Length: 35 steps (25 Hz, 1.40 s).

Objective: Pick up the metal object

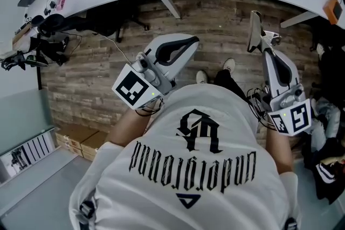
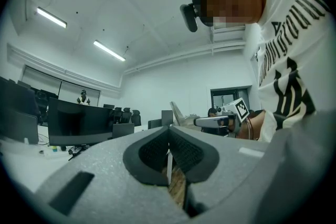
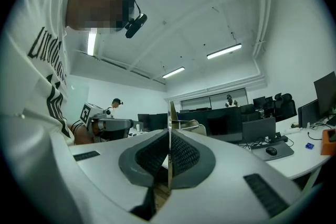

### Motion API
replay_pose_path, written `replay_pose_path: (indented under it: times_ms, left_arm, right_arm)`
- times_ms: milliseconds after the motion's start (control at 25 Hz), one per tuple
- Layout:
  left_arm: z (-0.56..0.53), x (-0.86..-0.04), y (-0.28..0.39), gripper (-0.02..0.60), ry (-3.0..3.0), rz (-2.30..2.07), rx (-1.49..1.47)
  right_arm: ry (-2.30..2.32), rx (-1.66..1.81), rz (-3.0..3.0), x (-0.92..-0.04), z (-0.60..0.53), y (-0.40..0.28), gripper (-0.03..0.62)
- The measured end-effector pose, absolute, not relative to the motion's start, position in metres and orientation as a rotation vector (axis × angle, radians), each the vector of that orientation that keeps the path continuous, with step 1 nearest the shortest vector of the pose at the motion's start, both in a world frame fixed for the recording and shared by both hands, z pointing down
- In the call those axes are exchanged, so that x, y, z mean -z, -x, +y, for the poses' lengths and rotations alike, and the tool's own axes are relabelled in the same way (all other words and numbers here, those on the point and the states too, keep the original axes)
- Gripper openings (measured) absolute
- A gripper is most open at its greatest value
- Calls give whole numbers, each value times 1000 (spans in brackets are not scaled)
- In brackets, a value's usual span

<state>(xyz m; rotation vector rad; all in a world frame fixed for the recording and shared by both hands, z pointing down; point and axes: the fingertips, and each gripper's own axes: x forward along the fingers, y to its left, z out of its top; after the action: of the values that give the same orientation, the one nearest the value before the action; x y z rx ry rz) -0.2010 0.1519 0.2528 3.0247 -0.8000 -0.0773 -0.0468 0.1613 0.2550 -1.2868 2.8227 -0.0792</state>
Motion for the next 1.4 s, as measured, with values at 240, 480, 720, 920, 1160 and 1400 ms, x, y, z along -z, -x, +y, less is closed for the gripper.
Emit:
replay_pose_path:
  times_ms: [240,480,720,920,1160,1400]
  left_arm:
    - [160,-254,203,15,-3003,-824,80]
    - [167,-252,203,15,-3007,-822,94]
    - [169,-252,201,15,-3007,-805,112]
    - [167,-250,196,15,-3018,-792,120]
    - [165,-256,188,15,-3010,-766,83]
    - [161,-256,189,14,-3005,-754,83]
  right_arm:
    - [1265,67,2829,-255,172,54,15]
    - [1266,46,2824,-254,181,57,15]
    - [1274,26,2823,-251,186,56,15]
    - [1286,16,2815,-249,186,51,15]
    - [1303,13,2817,-251,183,42,15]
    - [1306,15,2818,-251,179,45,15]
